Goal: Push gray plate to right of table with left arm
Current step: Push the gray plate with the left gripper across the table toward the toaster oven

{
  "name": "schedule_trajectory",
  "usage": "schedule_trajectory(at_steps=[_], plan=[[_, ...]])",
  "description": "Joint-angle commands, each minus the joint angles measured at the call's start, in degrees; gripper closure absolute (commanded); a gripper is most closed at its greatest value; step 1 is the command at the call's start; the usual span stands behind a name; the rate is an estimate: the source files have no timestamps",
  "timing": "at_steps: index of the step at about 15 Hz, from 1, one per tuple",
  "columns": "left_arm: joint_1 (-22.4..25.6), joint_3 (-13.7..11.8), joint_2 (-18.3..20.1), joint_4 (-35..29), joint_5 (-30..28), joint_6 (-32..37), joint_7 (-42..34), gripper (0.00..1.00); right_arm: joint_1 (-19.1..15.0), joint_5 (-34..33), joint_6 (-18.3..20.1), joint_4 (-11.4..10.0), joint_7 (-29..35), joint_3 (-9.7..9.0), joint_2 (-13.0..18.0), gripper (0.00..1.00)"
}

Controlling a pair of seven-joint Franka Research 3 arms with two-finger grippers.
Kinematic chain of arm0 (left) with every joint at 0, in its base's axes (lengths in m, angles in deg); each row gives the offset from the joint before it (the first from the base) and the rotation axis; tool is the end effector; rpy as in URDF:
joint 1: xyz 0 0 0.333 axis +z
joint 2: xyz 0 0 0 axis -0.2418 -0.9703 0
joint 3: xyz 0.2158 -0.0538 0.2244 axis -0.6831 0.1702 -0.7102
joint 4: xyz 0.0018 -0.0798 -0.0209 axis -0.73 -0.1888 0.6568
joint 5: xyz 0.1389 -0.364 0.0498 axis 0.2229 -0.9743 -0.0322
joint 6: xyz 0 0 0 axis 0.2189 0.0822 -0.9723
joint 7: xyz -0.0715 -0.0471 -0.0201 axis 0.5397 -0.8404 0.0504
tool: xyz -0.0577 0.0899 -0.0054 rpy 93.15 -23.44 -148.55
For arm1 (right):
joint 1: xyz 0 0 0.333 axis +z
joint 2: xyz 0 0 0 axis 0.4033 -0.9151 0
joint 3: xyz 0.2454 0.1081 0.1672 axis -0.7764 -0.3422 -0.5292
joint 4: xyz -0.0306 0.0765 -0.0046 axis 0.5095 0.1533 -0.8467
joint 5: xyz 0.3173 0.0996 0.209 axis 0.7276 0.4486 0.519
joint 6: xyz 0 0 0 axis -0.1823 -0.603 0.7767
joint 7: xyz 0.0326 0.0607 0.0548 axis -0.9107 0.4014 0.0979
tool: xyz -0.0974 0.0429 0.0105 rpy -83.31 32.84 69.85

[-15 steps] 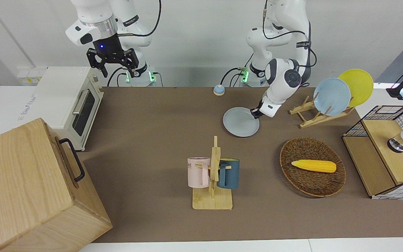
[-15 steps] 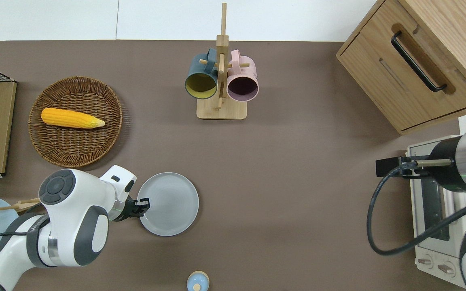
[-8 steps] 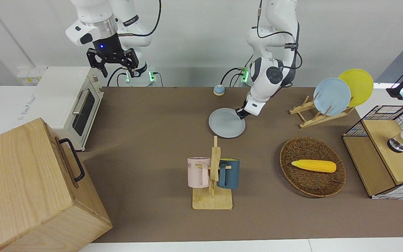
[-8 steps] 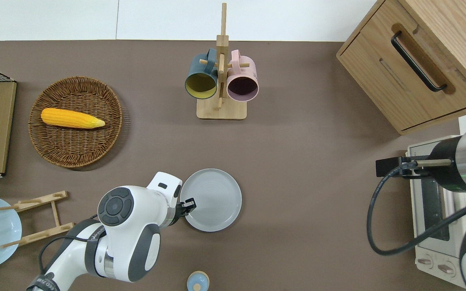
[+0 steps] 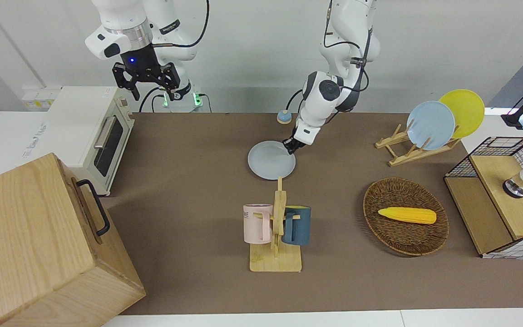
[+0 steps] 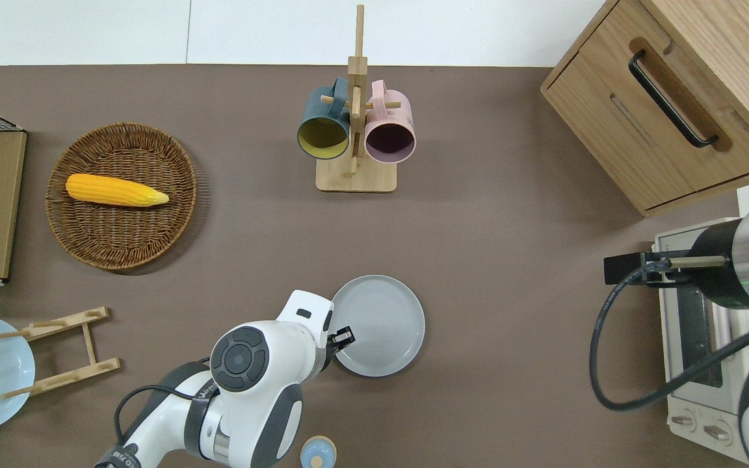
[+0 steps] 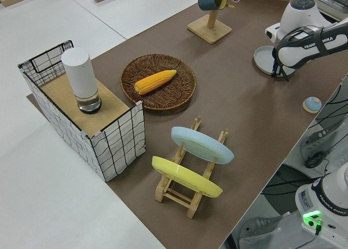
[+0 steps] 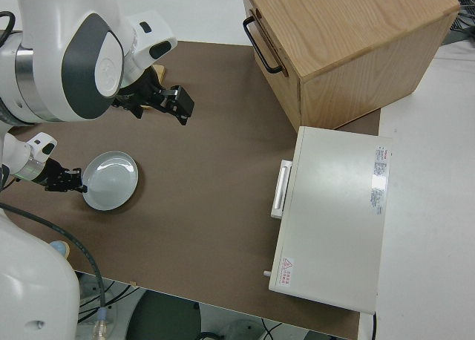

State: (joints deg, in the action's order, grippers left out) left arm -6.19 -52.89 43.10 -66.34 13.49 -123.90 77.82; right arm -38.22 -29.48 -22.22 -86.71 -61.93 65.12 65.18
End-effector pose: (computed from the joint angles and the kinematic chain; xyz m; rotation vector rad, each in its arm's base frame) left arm 0.3987 -0.2881 0.2995 2.8564 0.5686 -0.1528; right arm 0.5062 0.0786 0.6527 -3.1322 0.0837 0.0059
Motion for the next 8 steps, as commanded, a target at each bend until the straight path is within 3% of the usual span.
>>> schedule_trajectory(at_steps=[1,8], plan=[[-6.2,0.0,-7.7,3.1,-2.1,-3.8,3.8,1.00,-1.4,1.2,0.0,-1.6,0.6,-0.83,1.6,0.005],[-13.1,-0.7,-15.2,7.7,-4.5,-12.5,7.9,1.00,-1.4,1.2,0.0,-1.6,0.6,-0.83,1.6,0.005]])
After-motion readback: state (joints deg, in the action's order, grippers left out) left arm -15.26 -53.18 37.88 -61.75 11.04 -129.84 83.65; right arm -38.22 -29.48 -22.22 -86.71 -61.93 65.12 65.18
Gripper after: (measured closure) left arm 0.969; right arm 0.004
